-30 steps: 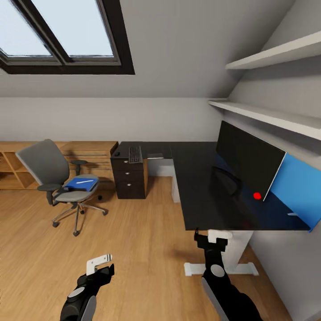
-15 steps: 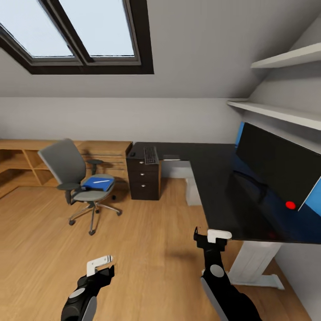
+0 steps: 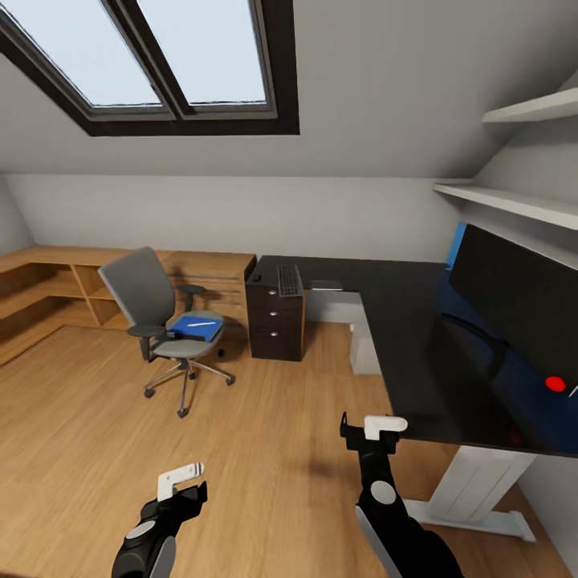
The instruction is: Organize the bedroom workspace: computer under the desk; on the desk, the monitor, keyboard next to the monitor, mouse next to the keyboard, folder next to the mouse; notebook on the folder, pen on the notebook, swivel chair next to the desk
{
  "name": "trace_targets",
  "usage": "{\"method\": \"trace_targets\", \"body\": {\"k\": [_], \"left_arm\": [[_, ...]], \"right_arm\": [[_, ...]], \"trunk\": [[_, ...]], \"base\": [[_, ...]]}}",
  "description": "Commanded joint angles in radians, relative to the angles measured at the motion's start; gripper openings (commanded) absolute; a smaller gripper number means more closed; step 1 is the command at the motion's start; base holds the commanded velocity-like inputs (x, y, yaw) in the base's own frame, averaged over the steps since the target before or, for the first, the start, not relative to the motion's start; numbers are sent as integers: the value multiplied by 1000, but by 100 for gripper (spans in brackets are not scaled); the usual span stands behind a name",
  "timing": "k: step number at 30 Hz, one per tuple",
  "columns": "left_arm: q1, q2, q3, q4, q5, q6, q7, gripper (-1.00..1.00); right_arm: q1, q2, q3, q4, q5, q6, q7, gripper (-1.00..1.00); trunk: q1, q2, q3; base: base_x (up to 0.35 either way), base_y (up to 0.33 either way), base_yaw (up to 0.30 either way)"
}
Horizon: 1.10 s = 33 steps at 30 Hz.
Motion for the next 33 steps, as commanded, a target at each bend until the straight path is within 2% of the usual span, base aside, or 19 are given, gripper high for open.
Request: {"method": "trace_targets", "body": {"k": [1,12,24,33], "left_arm": [[-1,0,0,-1,11,3,7,100],[-1,1,0,-1,11,3,5,100],[-1,0,0,-1,10,3,7,100],[-1,0,0,-1,10,3,7,100]], "right_arm": [[-1,-1,3,-1,-5,4,-7,100],[-1,-1,5,-2,-4,4,-7,100],[-1,-1,6,-3,-3,4,-7,100],[-1,-1,6,-2,-3,4,-7,100]], "trunk": [[-4,6,2],[-8,13,5],[-8,13,7],[-8,13,19]], "base": [[0,0,4],[59,0,19],[311,29,236],[328,90,110]]}}
